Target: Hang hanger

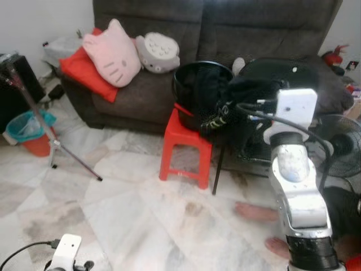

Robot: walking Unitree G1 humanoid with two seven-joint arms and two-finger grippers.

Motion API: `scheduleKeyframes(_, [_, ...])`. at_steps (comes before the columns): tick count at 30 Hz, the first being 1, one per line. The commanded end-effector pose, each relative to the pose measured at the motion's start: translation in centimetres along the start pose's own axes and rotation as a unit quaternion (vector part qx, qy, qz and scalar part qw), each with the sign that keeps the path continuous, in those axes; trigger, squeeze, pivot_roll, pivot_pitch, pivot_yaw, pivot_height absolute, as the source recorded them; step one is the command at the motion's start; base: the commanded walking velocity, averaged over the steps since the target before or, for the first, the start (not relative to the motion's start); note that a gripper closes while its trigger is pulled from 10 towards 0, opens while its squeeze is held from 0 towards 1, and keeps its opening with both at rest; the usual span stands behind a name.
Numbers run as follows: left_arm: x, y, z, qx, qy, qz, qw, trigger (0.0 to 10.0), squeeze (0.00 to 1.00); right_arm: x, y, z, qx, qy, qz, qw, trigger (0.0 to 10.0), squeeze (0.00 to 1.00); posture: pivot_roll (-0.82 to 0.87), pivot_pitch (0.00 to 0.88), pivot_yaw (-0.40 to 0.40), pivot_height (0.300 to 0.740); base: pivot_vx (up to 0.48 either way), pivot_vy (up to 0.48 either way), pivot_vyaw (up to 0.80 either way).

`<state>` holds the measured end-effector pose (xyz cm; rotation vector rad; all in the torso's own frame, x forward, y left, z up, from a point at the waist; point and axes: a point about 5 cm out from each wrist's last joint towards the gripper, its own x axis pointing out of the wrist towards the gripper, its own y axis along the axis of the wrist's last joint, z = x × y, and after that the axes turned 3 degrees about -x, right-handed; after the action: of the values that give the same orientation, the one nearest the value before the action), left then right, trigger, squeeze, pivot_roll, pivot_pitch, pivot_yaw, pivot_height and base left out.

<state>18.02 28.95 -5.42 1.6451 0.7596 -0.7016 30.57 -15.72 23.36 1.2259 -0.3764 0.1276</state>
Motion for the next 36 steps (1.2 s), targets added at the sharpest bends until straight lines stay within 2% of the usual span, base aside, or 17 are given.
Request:
scheduleKeyframes(1, [0.0,-0.4,0.1,-0.004,-0.003,-0.008,1.0,10.0,0.0,0.1,1.3,0.5,-0.016,-0.006,0.036,0.999,10.0,0.0,-0.11,0.0,0.006,0.74,-0.364,0.0,0.0])
scheduleKeyframes(6, [0.0,-0.2,0.2,-0.003,-0.003,-0.006,1.0,10.0,0.0,0.3,1.4,0.4,-0.009,-0.003,0.035,0.999,10.0,0.0,-0.11,0.0,0.006,0.74,-0.209,0.0,0.0])
scheduleKeyframes(8, [0.0,-0.2,0.1,-0.003,-0.003,-0.005,1.0,10.0,0.0,0.4,-0.4,0.7,0.009,-0.012,-0.01,1.0,10.0,0.0,-0.11,0.0,0.007,0.74,0.0,0.0,0.0])
scheduleKeyframes(9, [0.0,-0.2,0.1,-0.003,-0.003,-0.005,1.0,10.0,0.0,0.4,-0.4,0.7,0.009,-0.012,-0.01,1.0,10.0,0.0,-0.11,0.0,0.007,0.74,0.0,0.0,0.0])
scheduleKeyframes(11, [0.1,0.0,0.2,0.0,-0.002,-0.004,1.0,10.0,0.0,0.0,-4.0,1.5,0.029,-0.024,-0.085,0.996,10.0,0.0,-0.11,0.0,0.007,0.74,0.0,0.0,0.0])
scheduleKeyframes(14, [0.1,0.0,0.2,0.002,-0.001,-0.004,1.0,10.0,0.0,-0.9,-7.5,2.1,0.032,-0.034,-0.152,0.987,10.0,0.0,-0.1,0.0,0.006,0.74,0.0,0.0,0.0])
scheduleKeyframes(15, [0.1,0.1,0.2,0.003,-0.001,-0.003,1.0,10.0,0.0,-2.1,-10.6,2.4,0.033,-0.04,-0.208,0.977,10.0,0.0,-0.09,0.0,0.004,0.74,0.0,0.0,0.0])
scheduleKeyframes(16, [0.1,0.1,0.2,0.003,-0.001,-0.003,1.0,10.0,0.0,-2.1,-10.6,2.4,0.033,-0.04,-0.208,0.977,10.0,0.0,-0.09,0.0,0.004,0.74,0.0,0.0,0.0])
scheduleKeyframes(17, [0.1,0.2,0.3,0.003,0.0,-0.001,1.0,10.0,0.0,-3.2,-12.8,2.6,0.03,-0.04,-0.248,0.967,10.0,0.0,-0.08,0.0,0.003,0.74,0.0,0.0,0.0])
scheduleKeyframes(18, [0.2,0.2,0.3,0.003,0.001,-0.001,1.0,10.0,0.0,-3.6,-13.5,2.6,0.028,-0.041,-0.263,0.963,10.0,0.0,-0.08,0.0,0.003,0.74,0.0,0.0,0.0])
scheduleKeyframes(20, [0.2,0.3,0.2,0.001,0.007,0.003,1.0,10.0,0.0,-5.1,-15.7,2.5,0.07,-0.055,-0.309,0.947,10.0,0.0,-0.07,0.0,0.005,0.74,0.0,0.0,0.0])
scheduleKeyframes(22, [0.1,0.3,0.1,-0.017,0.014,0.008,1.0,10.0,0.0,-6.1,-16.7,2.0,0.093,-0.058,-0.325,0.939,10.0,0.0,-0.07,0.0,0.008,0.74,0.0,0.0,0.0])
scheduleKeyframes(24, [0.1,0.4,0.1,-0.035,0.018,0.018,0.999,10.0,0.0,-7.0,-17.6,1.2,0.09,-0.042,-0.331,0.938,10.0,0.0,-0.06,0.0,0.011,0.74,0.0,0.0,0.0])
scheduleKeyframes(29, [0.1,0.6,0.2,-0.049,0.016,0.041,0.998,10.0,0.0,-8.3,-18.7,0.2,0.094,-0.027,-0.336,0.937,10.0,0.0,-0.04,0.0,0.012,0.74,0.0,0.0,0.0])
scheduleKeyframes(33, [0.0,0.6,0.1,-0.058,0.021,0.048,0.997,10.0,0.0,-9.2,-19.6,0.0,0.096,-0.04,-0.356,0.929,10.0,0.0,-0.04,0.0,0.012,0.74,0.0,0.0,0.0])
scheduleKeyframes(36, [0.0,0.6,0.0,-0.071,0.026,0.052,0.996,10.0,0.0,-9.9,-20.1,-0.1,0.099,-0.048,-0.357,0.928,10.0,0.0,-0.04,0.0,0.013,0.74,0.0,0.0,0.0])
